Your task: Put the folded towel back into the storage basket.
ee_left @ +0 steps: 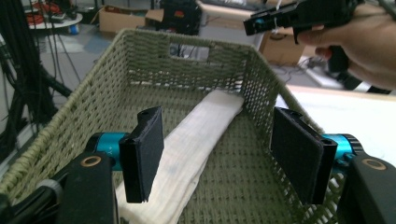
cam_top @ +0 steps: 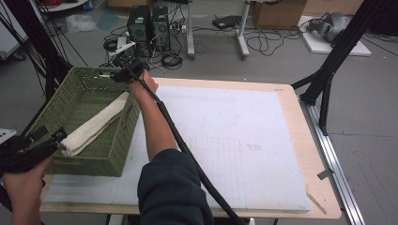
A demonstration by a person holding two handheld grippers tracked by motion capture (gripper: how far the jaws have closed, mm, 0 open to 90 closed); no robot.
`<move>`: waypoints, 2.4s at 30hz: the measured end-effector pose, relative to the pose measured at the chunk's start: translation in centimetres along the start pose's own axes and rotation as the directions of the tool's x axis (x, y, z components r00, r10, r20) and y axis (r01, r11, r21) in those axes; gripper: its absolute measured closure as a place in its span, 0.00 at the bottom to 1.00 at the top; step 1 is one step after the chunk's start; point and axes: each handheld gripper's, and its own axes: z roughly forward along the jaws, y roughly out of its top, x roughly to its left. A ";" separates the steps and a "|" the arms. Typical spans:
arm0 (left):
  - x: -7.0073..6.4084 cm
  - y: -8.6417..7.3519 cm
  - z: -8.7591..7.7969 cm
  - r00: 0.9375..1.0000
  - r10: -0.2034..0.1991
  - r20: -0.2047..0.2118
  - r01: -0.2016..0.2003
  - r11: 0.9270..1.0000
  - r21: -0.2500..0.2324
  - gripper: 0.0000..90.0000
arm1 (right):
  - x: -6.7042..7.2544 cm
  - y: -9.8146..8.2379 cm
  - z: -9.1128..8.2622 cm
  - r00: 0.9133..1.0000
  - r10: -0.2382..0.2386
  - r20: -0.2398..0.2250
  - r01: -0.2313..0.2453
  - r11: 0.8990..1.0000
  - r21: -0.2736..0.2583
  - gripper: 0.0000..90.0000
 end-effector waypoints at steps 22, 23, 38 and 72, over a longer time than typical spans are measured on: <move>-5.5 0.5 2.1 0.961 0.068 0.267 -0.063 0.998 -0.027 0.22 | -5.5 -6.7 -15.3 0.993 0.113 -0.039 -0.115 0.992 -0.059 0.23; -5.8 0.5 2.2 0.958 0.069 0.278 -0.062 0.998 -0.033 0.22 | -5.8 -7.1 -16.1 0.992 0.121 -0.040 -0.123 0.991 -0.061 0.22; -11.2 0.0 4.7 0.887 0.101 0.452 -0.099 0.995 -0.028 0.22 | -7.6 -14.0 -26.3 0.987 0.152 0.061 -0.147 0.986 -0.073 0.20; -20.7 -6.5 9.5 0.725 0.184 0.664 -0.195 0.979 -0.058 0.20 | -2.9 -34.9 -41.6 0.884 0.308 0.353 -0.294 0.951 -0.093 0.18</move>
